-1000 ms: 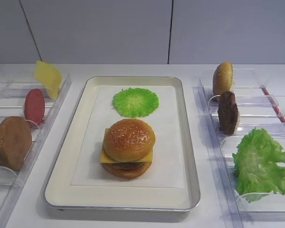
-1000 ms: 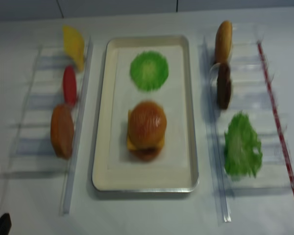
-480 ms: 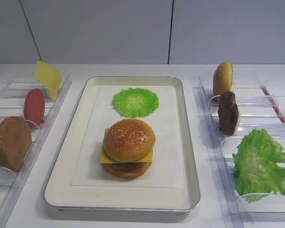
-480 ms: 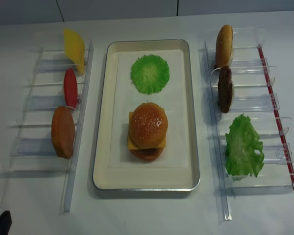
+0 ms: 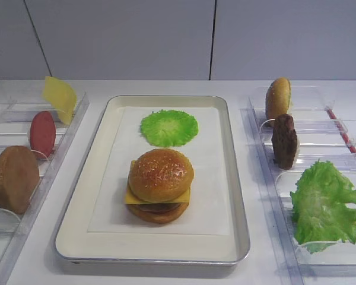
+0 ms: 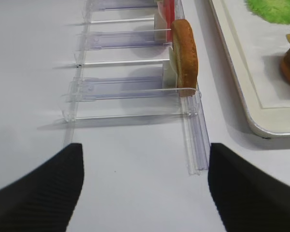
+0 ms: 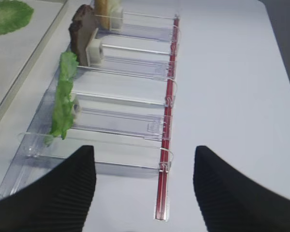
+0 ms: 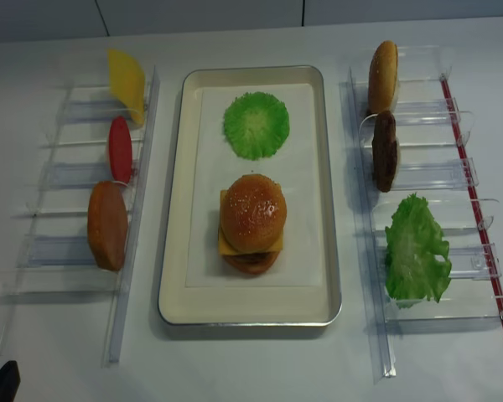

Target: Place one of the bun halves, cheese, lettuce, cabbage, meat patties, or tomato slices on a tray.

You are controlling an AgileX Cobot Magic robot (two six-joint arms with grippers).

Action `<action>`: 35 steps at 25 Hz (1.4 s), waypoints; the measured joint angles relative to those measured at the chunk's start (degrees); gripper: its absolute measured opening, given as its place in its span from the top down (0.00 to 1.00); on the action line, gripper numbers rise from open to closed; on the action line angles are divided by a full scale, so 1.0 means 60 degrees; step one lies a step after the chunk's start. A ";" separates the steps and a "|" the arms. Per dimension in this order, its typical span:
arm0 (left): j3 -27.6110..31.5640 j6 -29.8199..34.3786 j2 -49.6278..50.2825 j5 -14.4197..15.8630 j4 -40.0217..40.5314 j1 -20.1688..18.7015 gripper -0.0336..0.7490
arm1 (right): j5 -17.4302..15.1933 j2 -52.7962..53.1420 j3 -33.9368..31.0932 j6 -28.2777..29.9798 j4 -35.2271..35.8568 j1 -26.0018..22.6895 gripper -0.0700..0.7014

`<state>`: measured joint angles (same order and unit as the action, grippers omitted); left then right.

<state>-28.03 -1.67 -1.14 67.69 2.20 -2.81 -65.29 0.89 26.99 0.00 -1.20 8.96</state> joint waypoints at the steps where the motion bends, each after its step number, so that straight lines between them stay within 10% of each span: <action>1: 0.0000 0.0000 0.0000 0.0000 0.0000 0.0000 0.33 | 0.0000 0.0000 0.0000 0.0000 0.0000 -0.0223 0.32; 35: 0.0000 0.0000 0.0000 0.0000 0.0000 0.0000 0.33 | 0.0017 0.0000 0.0000 0.0000 0.0000 -0.1230 0.42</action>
<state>-28.03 -1.67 -1.14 67.69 2.20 -2.81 -65.18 0.89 26.99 0.00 -1.20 1.58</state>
